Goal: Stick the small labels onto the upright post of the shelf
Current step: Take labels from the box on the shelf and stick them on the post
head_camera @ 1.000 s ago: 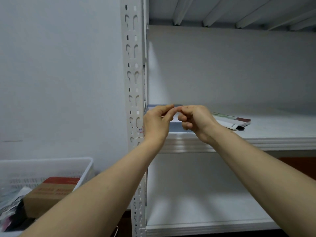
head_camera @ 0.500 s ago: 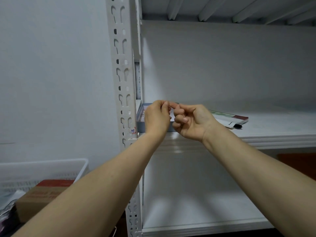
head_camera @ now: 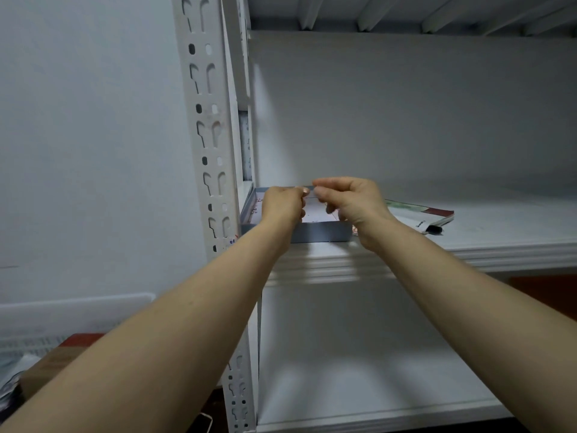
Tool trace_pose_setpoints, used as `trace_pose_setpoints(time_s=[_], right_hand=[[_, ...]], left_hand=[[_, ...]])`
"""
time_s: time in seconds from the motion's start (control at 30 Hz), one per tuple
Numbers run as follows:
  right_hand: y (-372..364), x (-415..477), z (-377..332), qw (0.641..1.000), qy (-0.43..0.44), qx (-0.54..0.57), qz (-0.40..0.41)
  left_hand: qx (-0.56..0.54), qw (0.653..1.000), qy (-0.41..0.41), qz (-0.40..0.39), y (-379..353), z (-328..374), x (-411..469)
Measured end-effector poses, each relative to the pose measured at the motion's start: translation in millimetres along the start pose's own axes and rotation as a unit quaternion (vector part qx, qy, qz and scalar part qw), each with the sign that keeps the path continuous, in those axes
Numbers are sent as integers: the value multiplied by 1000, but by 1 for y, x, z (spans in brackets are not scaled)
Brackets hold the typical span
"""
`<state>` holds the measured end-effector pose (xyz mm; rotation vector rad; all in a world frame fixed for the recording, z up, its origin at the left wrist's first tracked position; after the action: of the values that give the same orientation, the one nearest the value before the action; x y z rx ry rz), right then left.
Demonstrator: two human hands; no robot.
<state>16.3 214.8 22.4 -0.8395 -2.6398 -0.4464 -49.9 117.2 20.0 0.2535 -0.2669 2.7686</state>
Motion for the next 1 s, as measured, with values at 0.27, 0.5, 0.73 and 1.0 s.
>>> trace_pose_setpoints(time_s=[0.27, 0.5, 0.73, 1.0], right_hand=[[-4, 13, -3, 997, 42, -71, -4], [-3, 11, -8, 998, -50, 23, -30], [-4, 11, -10, 1000, 4, -23, -9], [-13, 8, -18, 868, 217, -442, 71]], left_hand=[[-26, 998, 47, -44, 4, 9, 6], [-45, 996, 59, -56, 14, 13, 9], [-84, 983, 132, -101, 19, 16, 11], [-92, 977, 162, -106, 17, 20, 8]])
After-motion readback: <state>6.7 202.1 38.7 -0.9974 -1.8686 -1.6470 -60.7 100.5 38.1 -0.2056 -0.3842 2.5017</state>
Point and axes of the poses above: each hand's wrist, its own x-axis towards the middle knuckle, its own y-axis out of the back of the hand, z = x × y, the point moved 1 cm from there along x, towards the middle knuckle, and after that the axes turned 8 degrees about -x, right-handed, at the moved point
